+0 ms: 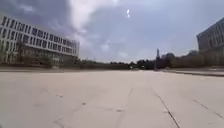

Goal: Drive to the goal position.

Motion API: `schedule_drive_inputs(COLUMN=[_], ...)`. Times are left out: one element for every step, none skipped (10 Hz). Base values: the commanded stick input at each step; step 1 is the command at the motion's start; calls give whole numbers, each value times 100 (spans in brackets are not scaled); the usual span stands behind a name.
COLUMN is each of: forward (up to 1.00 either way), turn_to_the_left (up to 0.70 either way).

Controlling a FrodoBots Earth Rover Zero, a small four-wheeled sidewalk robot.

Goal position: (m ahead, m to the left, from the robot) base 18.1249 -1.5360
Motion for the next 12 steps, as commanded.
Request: schedule_drive_inputs(forward=[70,70,70,70,70,70,70,70,70,70,70,70], turn_to_the_left=[0,0,0,0,0,0,0,0,0,-23,-35,-35])
